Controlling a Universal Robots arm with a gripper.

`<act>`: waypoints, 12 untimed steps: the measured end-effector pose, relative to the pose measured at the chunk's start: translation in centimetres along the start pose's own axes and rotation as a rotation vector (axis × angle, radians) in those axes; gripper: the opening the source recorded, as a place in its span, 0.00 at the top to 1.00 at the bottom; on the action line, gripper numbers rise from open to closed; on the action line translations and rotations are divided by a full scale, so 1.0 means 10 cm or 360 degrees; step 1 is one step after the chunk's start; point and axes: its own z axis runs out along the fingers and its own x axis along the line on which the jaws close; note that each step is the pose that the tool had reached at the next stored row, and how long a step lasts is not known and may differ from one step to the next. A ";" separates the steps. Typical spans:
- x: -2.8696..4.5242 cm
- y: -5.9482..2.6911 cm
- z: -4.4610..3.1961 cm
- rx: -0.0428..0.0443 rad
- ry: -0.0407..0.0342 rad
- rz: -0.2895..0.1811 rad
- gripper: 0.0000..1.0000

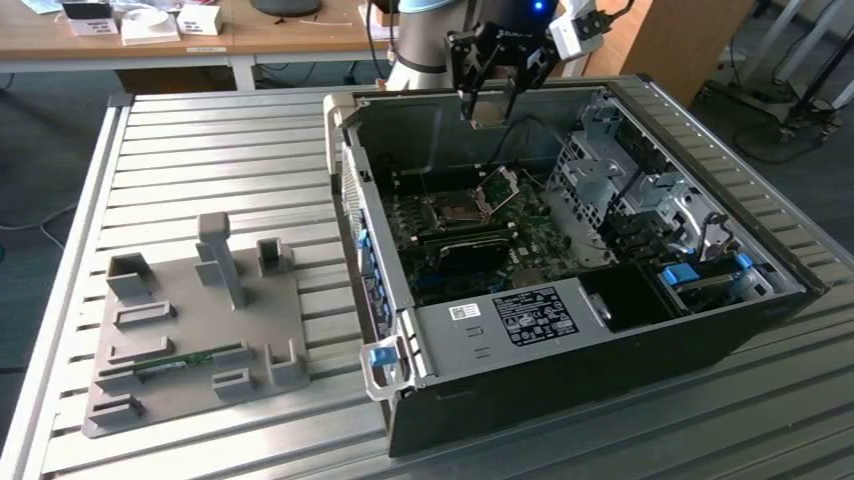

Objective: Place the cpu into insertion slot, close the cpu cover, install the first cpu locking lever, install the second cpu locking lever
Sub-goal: 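Place the cpu into insertion slot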

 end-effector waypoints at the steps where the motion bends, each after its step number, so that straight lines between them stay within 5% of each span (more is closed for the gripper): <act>1: 0.001 -0.001 0.007 -0.0001 -0.0003 0.0000 0.46; 12: 0.008 -0.010 0.096 0.0000 -0.0012 -0.0001 0.46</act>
